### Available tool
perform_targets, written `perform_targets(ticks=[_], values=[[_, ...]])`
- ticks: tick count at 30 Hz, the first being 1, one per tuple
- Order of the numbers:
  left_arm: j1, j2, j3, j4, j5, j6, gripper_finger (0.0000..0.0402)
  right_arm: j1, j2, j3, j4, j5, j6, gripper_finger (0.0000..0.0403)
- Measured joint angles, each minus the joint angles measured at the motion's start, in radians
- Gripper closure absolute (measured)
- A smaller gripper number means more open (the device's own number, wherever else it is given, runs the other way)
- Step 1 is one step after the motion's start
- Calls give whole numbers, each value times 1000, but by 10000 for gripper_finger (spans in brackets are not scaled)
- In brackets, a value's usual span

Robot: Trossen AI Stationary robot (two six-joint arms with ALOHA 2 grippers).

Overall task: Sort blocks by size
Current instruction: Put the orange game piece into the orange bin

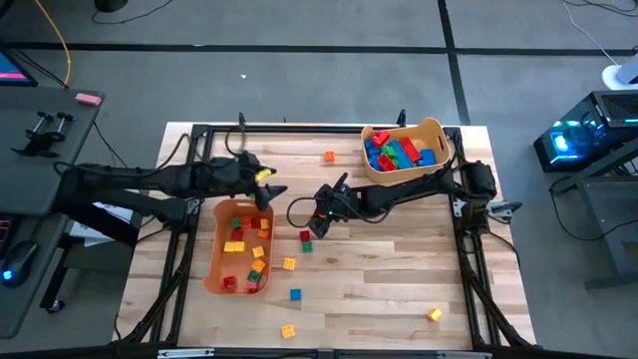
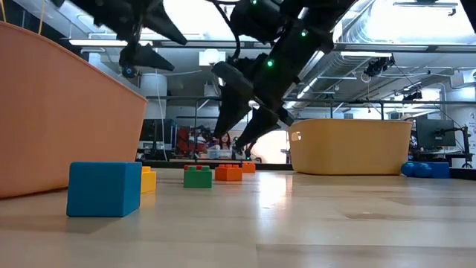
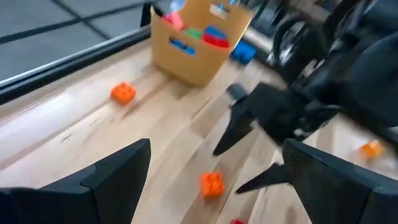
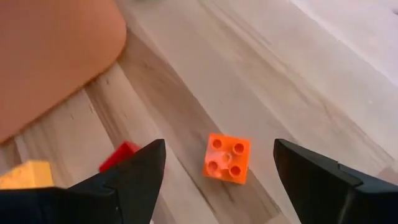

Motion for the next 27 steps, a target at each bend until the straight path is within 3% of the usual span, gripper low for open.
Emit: perform_targets(ticks=[6,13,21,24,27], values=[[113,-138,-176,306,107,14,50,0,30,0,28,-10,66,108],[189,-199,-199,321,209,6,51,0,91,0,30,-2,82,108],[190,-191,-199,320,212,-14,51,-8,143,2,38,-10,68,109],[189,-192,-199,321,208,-33,51,-8,147,2,34,4,66,130],[189,-191,-199,321,178,-42,51,-14,143,1,30,36,63,188]])
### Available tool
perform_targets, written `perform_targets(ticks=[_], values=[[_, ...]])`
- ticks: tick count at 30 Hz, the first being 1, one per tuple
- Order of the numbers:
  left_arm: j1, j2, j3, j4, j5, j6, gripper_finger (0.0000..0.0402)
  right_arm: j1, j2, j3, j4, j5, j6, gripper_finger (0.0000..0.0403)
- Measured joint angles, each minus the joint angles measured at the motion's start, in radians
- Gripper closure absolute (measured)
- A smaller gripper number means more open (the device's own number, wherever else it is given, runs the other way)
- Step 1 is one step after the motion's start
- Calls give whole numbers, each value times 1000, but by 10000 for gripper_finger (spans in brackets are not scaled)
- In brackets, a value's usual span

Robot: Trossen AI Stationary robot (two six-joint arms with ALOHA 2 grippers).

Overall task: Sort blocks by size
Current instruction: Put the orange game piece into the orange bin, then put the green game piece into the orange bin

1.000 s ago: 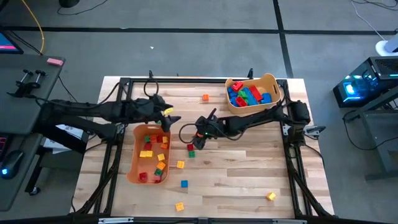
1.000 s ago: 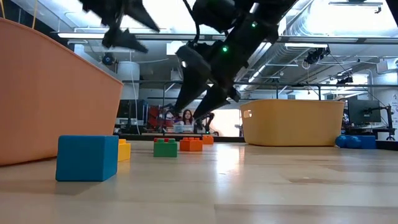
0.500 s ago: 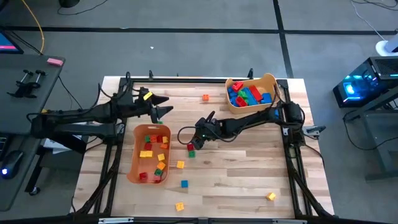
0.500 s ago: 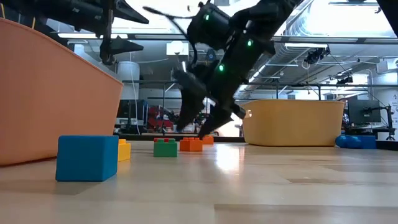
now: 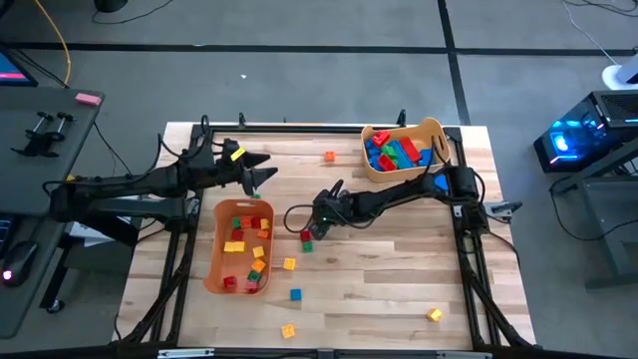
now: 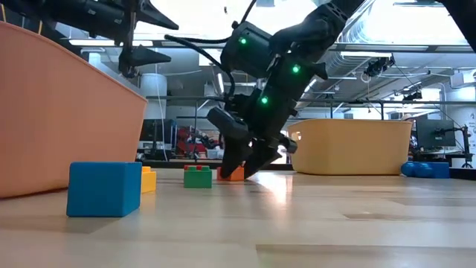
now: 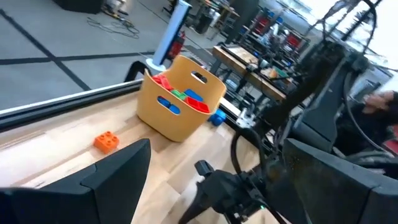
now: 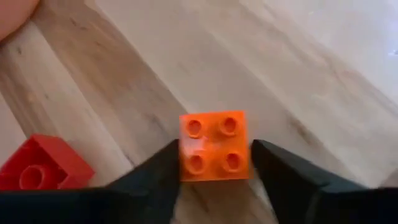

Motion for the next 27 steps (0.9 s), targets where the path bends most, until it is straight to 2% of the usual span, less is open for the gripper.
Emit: perform_targets(ticks=[3,8,13,16,22,24,27], values=[[0,0,0,-1,-52,-21,51,-18,-12,0,18,-4,-13,269],[0,0,0,-2,-123,-41,51,-45,-45,101,30,-61,-154,266],[0,0,0,1,-158,-64,51,-31,-51,273,126,-219,-305,266],[0,0,0,0,-169,-64,51,1,-42,357,155,-240,-369,266],[0,0,0,0,-172,-67,51,51,56,463,236,-275,-382,266],[0,0,0,0,-172,-67,51,60,94,513,245,-279,-371,252],[0,0,0,0,-172,-77,51,67,151,596,205,-316,-335,172]])
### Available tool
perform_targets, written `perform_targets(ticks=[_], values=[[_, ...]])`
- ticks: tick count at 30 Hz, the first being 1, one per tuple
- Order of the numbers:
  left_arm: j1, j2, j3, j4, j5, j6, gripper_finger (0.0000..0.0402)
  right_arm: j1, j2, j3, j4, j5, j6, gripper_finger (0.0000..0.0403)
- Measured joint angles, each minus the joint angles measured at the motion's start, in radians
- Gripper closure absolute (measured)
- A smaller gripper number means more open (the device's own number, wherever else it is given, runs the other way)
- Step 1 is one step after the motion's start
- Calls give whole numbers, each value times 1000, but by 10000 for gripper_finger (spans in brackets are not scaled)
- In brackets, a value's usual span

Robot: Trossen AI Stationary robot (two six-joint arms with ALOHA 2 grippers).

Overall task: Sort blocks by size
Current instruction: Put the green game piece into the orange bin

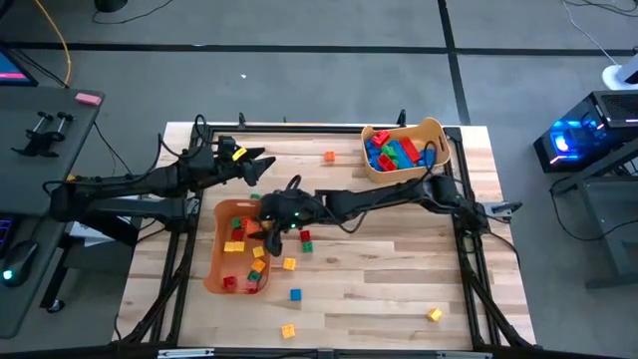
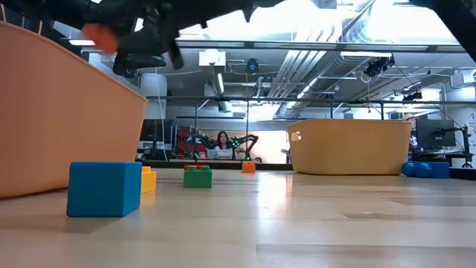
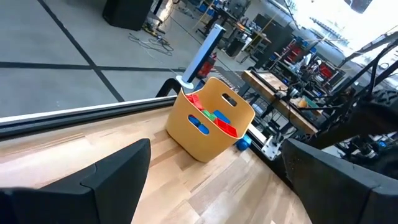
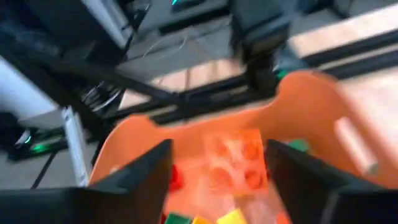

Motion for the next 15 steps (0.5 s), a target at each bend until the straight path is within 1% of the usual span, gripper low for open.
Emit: perform_targets(ticks=[3,5,6,8,11,13,15], values=[[0,0,0,-2,0,-12,51,-4,32,85,-121,-63,1,95],[0,0,0,-3,0,-13,51,-11,28,126,-195,-71,-30,62],[0,0,0,-3,0,-11,51,-15,19,146,-242,-71,-53,53],[0,0,0,-4,0,-7,51,-22,-3,180,-356,-70,-110,44],[0,0,1,-24,-1,-7,51,-28,-43,204,-536,-61,-189,43],[0,0,1,-43,-1,-7,51,-27,-73,194,-653,-50,-230,46],[0,0,1,-61,-1,-6,51,-20,-105,146,-734,-39,-255,51]])
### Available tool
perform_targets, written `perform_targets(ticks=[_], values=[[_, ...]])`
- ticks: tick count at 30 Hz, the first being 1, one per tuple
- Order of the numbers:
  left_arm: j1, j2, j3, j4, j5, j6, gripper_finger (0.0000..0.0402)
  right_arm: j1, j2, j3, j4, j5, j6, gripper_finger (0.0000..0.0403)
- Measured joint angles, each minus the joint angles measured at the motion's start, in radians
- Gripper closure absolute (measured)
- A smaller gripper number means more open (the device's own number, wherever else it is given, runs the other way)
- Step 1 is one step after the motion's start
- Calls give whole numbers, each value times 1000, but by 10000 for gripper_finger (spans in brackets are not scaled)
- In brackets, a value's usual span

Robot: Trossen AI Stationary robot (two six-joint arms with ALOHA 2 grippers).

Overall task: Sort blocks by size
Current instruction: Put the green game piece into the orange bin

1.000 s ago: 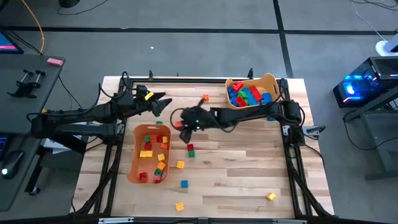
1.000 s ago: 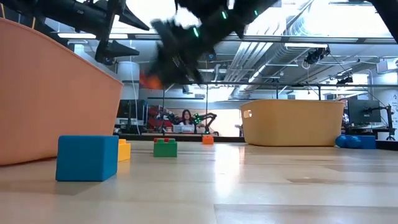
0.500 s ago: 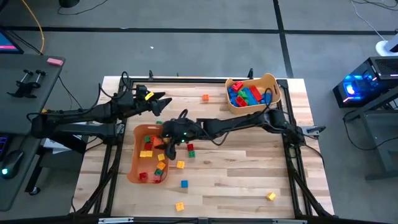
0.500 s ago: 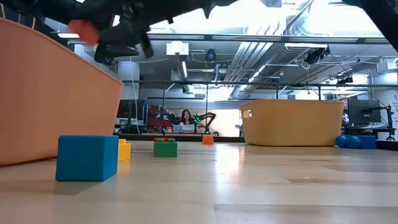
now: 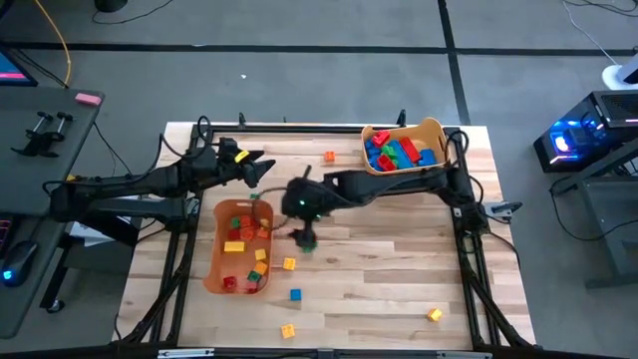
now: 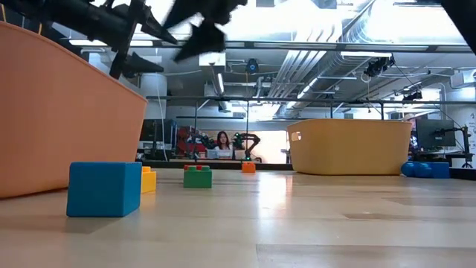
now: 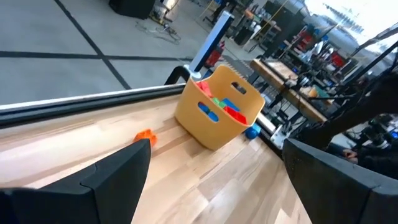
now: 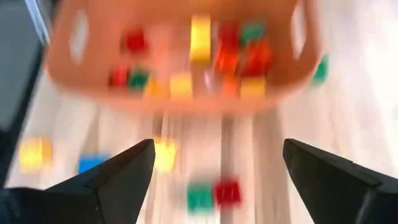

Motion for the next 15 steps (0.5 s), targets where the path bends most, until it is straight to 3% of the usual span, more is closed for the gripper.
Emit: perform_targets(ticks=[5,10,15], values=[[0,0,0,-14,0,-7,51,42,-55,-235,-3,-27,-8,61],[0,0,0,-14,0,-25,51,87,-61,-454,217,-31,50,70],[0,0,0,-15,0,-26,51,110,-63,-500,336,2,41,97]])
